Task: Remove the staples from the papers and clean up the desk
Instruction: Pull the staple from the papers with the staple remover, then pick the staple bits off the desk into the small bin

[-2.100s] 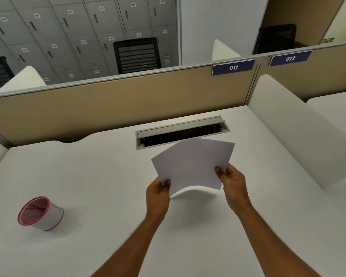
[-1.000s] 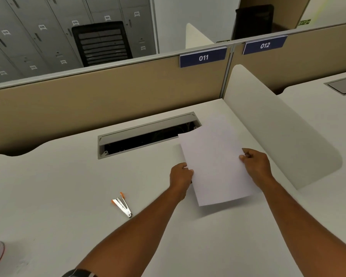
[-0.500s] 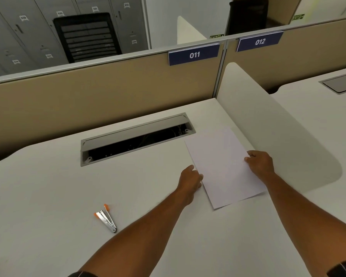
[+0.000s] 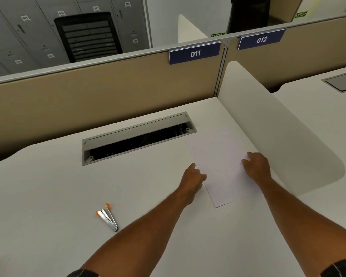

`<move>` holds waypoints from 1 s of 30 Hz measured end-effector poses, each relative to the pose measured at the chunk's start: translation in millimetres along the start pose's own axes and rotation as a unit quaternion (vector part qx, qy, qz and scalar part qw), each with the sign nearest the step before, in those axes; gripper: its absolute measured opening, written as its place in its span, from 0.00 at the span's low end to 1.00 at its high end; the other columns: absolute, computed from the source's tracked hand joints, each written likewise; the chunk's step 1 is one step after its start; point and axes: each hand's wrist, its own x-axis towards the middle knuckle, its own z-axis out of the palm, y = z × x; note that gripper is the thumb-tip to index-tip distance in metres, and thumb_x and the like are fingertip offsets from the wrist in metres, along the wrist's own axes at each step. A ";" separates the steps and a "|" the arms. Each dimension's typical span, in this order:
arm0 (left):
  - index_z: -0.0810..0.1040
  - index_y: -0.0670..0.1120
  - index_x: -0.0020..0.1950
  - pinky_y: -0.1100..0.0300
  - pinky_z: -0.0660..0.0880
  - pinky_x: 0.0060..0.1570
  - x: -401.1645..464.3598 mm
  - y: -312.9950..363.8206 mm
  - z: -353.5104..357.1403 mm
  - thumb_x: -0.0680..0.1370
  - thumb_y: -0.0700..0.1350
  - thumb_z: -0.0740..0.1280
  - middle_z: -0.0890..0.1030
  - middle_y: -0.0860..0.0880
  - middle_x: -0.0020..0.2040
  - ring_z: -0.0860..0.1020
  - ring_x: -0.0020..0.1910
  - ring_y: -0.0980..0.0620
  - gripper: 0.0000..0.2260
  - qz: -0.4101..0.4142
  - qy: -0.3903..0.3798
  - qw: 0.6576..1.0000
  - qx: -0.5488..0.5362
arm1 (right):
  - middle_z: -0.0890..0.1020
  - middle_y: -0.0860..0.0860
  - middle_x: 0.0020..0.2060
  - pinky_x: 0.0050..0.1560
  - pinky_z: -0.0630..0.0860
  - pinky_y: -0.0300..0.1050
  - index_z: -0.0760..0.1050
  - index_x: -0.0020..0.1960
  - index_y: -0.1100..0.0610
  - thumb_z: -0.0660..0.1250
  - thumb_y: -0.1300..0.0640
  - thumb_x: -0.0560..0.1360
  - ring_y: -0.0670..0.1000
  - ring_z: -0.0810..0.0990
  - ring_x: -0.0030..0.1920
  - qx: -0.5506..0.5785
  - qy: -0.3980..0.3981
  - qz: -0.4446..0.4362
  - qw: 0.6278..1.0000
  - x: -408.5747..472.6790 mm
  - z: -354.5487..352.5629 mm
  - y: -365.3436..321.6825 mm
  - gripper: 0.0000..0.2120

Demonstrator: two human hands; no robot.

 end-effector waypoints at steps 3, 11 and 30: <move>0.57 0.45 0.79 0.57 0.69 0.53 1.1 -3.0 -3.3 0.79 0.35 0.64 0.70 0.57 0.42 0.70 0.42 0.57 0.30 0.005 -0.002 1.000 0.010 | 0.77 0.62 0.63 0.64 0.69 0.52 0.74 0.66 0.64 0.67 0.59 0.75 0.63 0.73 0.65 -0.014 0.010 -0.007 1.000 -3.5 0.4 -0.5 0.20; 0.55 0.47 0.81 0.57 0.65 0.71 -22.3 -23.6 -16.6 0.79 0.40 0.64 0.64 0.47 0.78 0.68 0.73 0.50 0.32 0.052 -0.020 0.988 0.146 | 0.79 0.63 0.57 0.59 0.73 0.57 0.76 0.60 0.67 0.68 0.58 0.75 0.64 0.74 0.61 -0.084 0.061 -0.089 0.991 -30.3 15.1 -5.5 0.17; 0.68 0.47 0.75 0.66 0.61 0.71 -167.9 -183.3 -161.4 0.80 0.44 0.57 0.73 0.49 0.72 0.70 0.71 0.53 0.22 0.238 0.102 0.885 0.388 | 0.81 0.54 0.57 0.62 0.70 0.42 0.79 0.60 0.61 0.67 0.62 0.76 0.54 0.76 0.62 0.065 -0.048 -0.322 0.943 -295.8 145.1 -95.5 0.12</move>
